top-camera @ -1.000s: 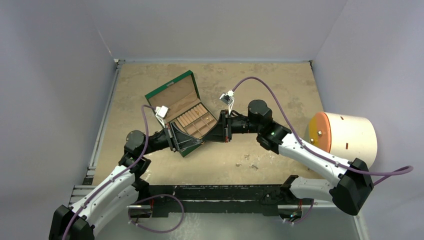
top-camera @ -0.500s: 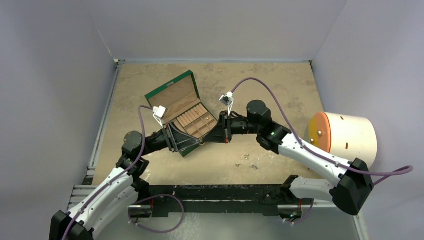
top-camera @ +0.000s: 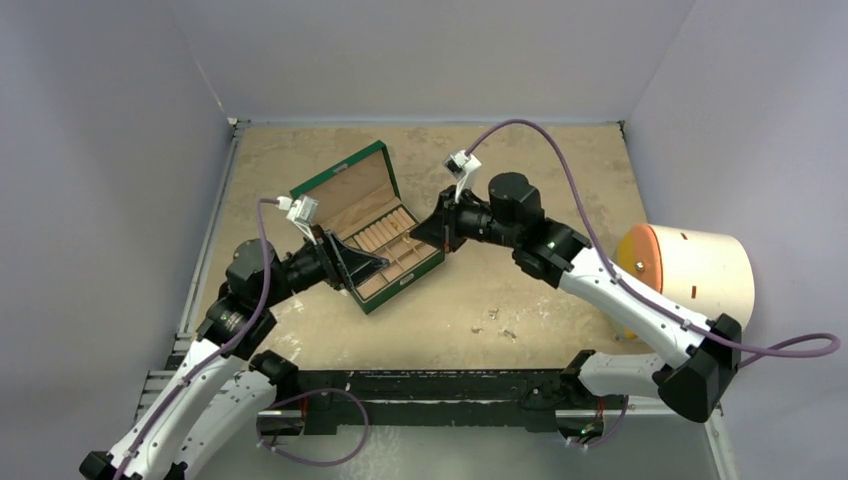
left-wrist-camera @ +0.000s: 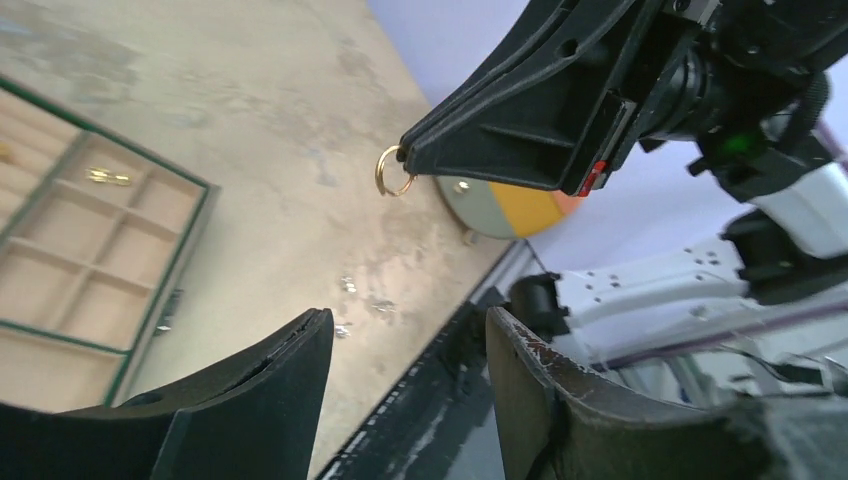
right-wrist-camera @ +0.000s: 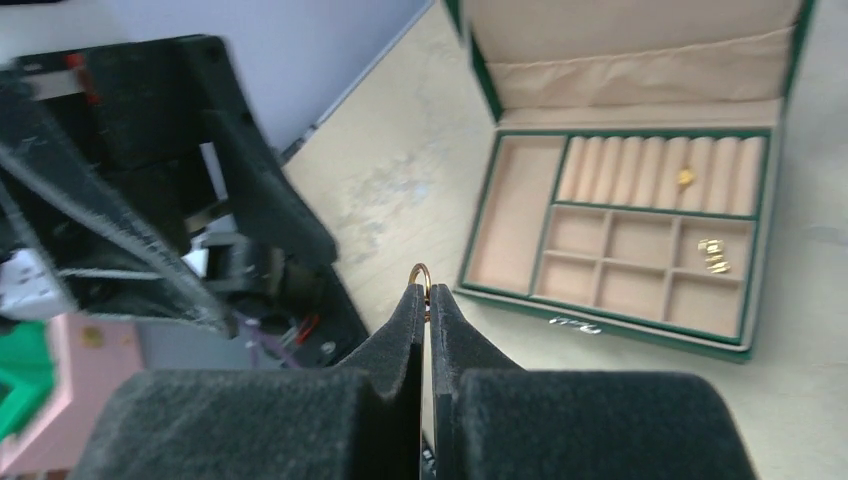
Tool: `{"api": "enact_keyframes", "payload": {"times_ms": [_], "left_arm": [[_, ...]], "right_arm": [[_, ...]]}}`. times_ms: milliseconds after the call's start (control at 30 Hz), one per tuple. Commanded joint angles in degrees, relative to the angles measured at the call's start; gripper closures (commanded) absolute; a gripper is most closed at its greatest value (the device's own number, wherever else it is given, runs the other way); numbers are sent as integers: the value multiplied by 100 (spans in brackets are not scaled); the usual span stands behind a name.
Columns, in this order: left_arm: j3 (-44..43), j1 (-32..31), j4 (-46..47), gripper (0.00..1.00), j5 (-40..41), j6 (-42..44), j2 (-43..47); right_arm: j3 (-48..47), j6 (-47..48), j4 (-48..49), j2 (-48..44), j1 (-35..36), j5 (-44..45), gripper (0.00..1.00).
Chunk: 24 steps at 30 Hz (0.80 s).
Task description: Organize the mixed jewelry
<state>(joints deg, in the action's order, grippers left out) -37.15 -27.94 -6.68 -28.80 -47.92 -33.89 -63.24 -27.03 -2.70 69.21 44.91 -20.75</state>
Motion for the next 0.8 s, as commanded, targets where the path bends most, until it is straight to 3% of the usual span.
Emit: {"api": "enact_keyframes", "payload": {"times_ms": [0,300,533,767], "left_arm": [[-707,-27,-1329,43,1270,1186,120],[-1269,-27,-2086,45,3307,1838,370],[-977,-27,-1905,45,4153,1863,655],[-900,-25,-1983,45,4423,1918,778]], "right_arm": [[-598,870,-484,425,-8,1167,100],[-1279,1606,-619,1473,84,2160,100],[-1599,2022,-411,2177,468,3151,100],[-1853,2337,-100,2891,678,3501,100]]}}
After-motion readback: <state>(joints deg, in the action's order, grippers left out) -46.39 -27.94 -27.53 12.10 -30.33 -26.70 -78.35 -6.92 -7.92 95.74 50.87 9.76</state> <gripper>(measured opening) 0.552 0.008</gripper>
